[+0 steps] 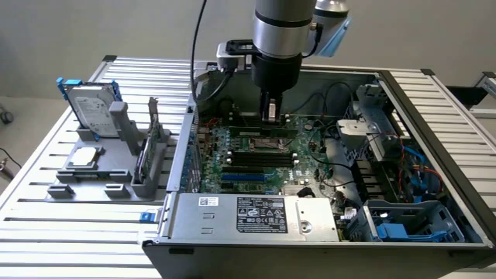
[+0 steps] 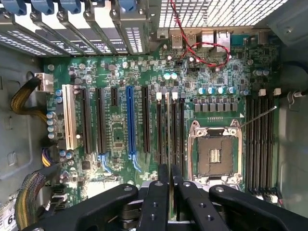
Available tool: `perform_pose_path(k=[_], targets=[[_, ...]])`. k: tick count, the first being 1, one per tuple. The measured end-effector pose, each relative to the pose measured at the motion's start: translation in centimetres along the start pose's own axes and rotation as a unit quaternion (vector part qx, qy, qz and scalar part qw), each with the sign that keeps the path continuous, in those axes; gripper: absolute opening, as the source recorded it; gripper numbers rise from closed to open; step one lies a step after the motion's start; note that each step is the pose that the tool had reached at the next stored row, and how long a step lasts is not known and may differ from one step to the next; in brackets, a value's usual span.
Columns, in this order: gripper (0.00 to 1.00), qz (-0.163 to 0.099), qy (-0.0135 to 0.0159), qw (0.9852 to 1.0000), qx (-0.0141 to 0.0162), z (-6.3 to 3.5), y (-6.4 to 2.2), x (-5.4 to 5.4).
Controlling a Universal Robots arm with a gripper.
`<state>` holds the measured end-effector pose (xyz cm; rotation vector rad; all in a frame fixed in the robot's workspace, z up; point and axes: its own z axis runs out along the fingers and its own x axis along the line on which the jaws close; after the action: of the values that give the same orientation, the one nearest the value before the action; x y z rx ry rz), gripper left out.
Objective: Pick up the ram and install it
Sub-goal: 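Insert the ram into the slot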
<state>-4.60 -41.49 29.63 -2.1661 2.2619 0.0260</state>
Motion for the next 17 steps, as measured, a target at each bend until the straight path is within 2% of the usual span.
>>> perform_pose_path(k=[8,17], targets=[[0.14,0.007,0.0,1.0,-0.0002,1.44,-1.05,0.0],[0.14,0.007,0.0,1.0,-0.0002,3.08,-1.25,0.3]])
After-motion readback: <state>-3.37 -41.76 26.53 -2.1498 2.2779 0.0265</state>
